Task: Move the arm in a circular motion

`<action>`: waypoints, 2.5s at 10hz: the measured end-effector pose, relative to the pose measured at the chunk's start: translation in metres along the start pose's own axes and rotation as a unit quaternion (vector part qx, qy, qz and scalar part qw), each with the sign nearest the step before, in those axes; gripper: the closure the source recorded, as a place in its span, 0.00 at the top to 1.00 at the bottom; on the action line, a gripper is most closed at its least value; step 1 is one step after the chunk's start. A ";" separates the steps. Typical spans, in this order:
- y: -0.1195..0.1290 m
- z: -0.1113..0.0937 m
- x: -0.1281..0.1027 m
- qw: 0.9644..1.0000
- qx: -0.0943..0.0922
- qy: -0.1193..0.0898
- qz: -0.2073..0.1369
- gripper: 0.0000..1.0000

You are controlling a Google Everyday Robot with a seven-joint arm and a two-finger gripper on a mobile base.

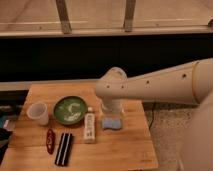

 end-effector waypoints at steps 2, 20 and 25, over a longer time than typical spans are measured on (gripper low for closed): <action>-0.001 -0.001 0.021 1.000 0.011 0.002 0.025 0.66; -0.005 0.011 -0.155 0.998 0.045 -0.036 0.018 0.66; -0.115 0.002 -0.167 0.985 0.052 -0.058 0.156 0.66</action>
